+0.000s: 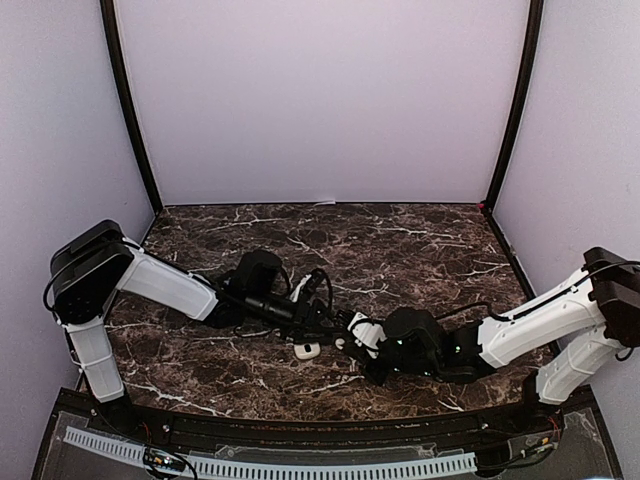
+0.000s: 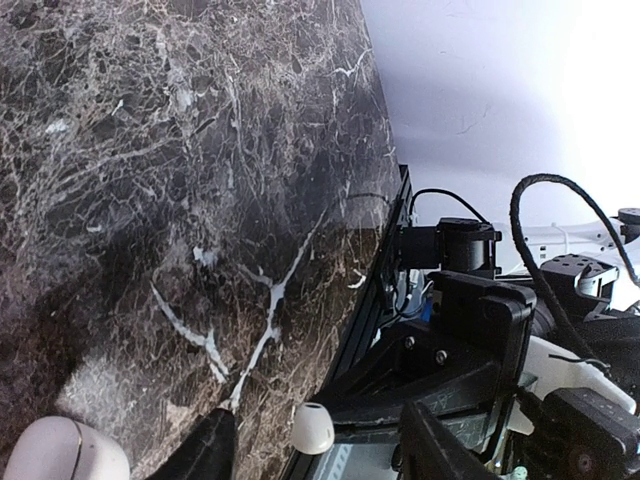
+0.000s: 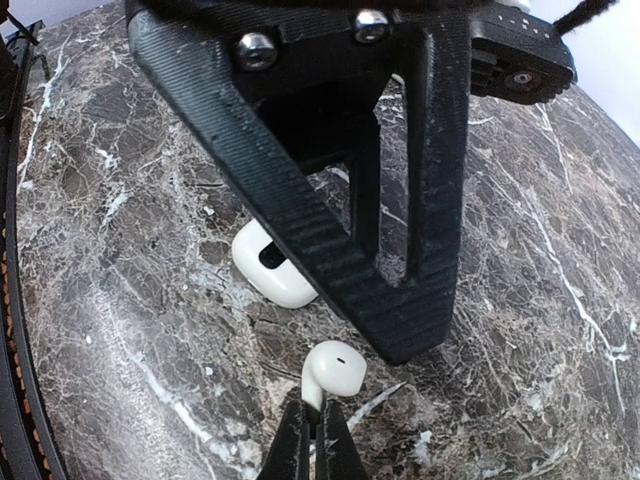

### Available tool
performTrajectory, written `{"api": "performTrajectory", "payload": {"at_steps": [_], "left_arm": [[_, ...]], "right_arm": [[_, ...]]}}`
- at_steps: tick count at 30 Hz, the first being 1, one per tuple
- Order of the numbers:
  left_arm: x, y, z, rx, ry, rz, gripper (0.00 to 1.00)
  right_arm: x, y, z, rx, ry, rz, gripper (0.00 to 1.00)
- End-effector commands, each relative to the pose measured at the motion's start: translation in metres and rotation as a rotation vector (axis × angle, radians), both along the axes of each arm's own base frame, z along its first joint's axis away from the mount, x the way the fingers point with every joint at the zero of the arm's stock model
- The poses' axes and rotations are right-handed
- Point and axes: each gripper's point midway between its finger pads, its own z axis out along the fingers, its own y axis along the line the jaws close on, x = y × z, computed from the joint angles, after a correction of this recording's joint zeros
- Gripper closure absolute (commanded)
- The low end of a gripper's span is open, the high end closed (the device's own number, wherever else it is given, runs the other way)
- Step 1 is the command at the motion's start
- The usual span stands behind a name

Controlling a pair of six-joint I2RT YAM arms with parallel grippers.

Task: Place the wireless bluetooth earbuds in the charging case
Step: Pass from the right arm to the left

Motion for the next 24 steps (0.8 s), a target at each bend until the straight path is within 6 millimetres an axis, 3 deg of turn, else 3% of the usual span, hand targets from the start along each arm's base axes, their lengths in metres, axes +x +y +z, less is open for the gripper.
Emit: {"api": "performTrajectory", "payload": {"at_steps": [1, 6, 17, 24], "left_arm": [[-0.001, -0.009, 0.02, -0.064, 0.007, -0.027, 0.41], [-0.009, -0.007, 0.012, -0.051, 0.06, -0.052, 0.41], [-0.015, -0.007, 0.01, -0.066, 0.096, -0.078, 0.63], [-0.015, -0.007, 0.009, -0.066, 0.1, -0.08, 0.69]], "right_arm": [[0.003, 0.008, 0.017, 0.046, -0.056, -0.001, 1.0], [0.005, 0.009, 0.021, 0.057, -0.074, -0.002, 1.0], [0.005, 0.013, 0.022, 0.055, -0.086, 0.01, 1.0], [0.004, 0.014, 0.021, 0.058, -0.081, 0.023, 1.0]]}}
